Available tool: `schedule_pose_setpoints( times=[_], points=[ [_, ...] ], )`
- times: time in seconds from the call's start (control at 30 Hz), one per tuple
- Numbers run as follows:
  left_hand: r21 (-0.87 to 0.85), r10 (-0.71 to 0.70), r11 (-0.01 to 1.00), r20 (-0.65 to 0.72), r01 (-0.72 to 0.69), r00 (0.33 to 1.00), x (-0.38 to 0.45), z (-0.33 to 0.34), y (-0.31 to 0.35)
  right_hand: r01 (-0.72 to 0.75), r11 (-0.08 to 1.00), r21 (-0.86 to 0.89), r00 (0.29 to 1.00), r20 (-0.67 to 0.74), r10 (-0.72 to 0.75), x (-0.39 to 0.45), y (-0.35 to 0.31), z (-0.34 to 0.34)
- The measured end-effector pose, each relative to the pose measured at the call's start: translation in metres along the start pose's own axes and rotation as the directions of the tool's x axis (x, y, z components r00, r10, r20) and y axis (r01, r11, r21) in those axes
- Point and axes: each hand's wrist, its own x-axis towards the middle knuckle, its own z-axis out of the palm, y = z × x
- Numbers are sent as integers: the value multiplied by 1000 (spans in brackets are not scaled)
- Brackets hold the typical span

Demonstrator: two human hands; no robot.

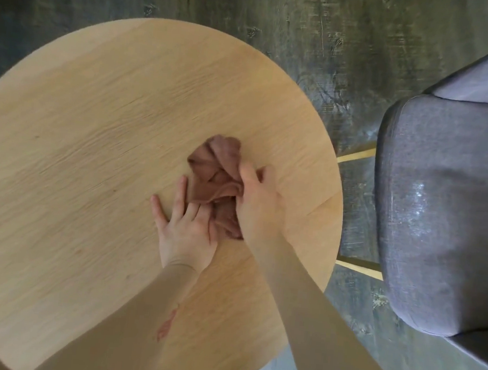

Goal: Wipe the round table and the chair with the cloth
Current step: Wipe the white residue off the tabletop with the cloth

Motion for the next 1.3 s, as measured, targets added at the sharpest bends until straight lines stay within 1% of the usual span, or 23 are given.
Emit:
schedule_pose_setpoints(
  times=[0.07,0.13,0.23,0.3,0.33,0.37,0.4,0.43,0.5,0.57,0.63,0.7,0.73,0.8,0.9,0.97,1.0,1.03,1.07,1.13,1.2,1.27,1.3],
  points=[
    [-8,-18,1000,14,18,1000,1,-1,0,-84,996,29,993,-82,87,7,17,-10],
    [-20,-34,999,45,35,998,1,-1,0,-241,969,48,950,-193,246,13,45,-31],
    [-22,-49,998,86,51,995,0,-3,2,-448,890,91,823,-348,449,6,96,-65],
    [-16,-59,998,102,61,993,0,-4,2,-528,831,174,737,-392,551,-7,115,-76],
    [-17,-60,998,104,62,993,0,-4,2,-538,818,206,712,-408,571,-16,117,-76],
    [-15,-58,998,107,60,993,0,-4,2,-519,826,220,712,-423,561,-26,113,-72],
    [-14,-58,998,109,60,992,0,-4,1,-474,854,215,735,-437,518,-35,104,-65],
    [-11,-60,998,112,62,992,0,-5,2,-413,889,199,777,-433,458,-43,92,-56],
    [-17,-69,997,123,72,990,0,-7,3,-285,946,156,888,-329,322,-55,63,-35],
    [-29,-62,997,122,66,991,-1,-7,2,-166,976,144,967,-169,189,-62,38,-12],
    [-30,-48,998,133,52,990,-2,-7,0,-131,980,147,989,-56,140,-75,28,5],
    [-43,-59,997,120,65,991,-3,-7,1,-199,973,115,980,-1,200,-93,40,15],
    [-52,-66,996,102,72,993,-3,-8,2,-243,966,90,970,-9,244,-103,53,17],
    [-43,-74,996,110,79,991,-2,-9,4,-354,930,95,925,-109,363,-121,82,5],
    [-47,-72,996,114,78,991,-2,-9,5,-561,807,183,757,-283,590,-133,126,-26],
    [-55,-71,996,108,77,992,-1,-9,4,-594,767,244,672,-374,639,-136,140,-35],
    [-56,-74,995,107,81,991,-1,-9,4,-554,783,282,669,-409,621,-136,138,-35],
    [-56,-76,995,108,82,991,-1,-8,4,-491,817,302,691,-435,577,-138,131,-29],
    [-58,-76,995,111,83,991,-1,-8,4,-423,849,316,738,-423,525,-141,119,-20],
    [-66,-70,995,101,77,992,-1,-7,4,-314,897,311,864,-298,406,-148,87,6],
    [-78,-64,994,73,70,995,-1,-6,3,-203,961,190,963,-137,230,-158,61,33],
    [-74,-62,995,64,67,996,-3,-6,2,-129,991,44,989,-71,132,-166,62,46],
    [-66,-60,996,70,64,996,-3,-7,3,-140,990,3,987,-82,140,-165,75,45]
  ],
)
